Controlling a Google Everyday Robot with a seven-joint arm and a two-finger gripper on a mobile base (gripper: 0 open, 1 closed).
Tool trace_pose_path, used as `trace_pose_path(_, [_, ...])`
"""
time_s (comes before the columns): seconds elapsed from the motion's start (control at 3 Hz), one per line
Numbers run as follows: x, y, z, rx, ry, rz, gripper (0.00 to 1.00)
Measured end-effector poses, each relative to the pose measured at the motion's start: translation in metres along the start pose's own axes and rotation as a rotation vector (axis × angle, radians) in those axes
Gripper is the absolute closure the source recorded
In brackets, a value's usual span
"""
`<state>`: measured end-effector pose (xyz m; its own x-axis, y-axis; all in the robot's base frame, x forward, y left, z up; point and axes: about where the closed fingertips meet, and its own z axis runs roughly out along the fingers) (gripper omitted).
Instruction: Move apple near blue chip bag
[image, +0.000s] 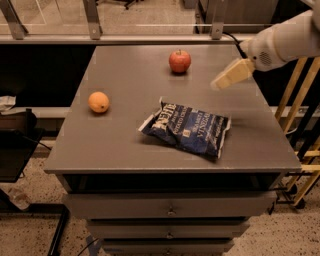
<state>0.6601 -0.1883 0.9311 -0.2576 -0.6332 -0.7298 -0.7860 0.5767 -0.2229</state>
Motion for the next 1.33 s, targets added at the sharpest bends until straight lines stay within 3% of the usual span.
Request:
trace_pose_path(0.67, [-0.049, -0.007, 0.096, 0.034, -0.138, 0.036, 0.00])
trace_pose_path(1.33, [-0.073, -0.020, 0.152, 0.157, -0.157, 0.074, 0.00])
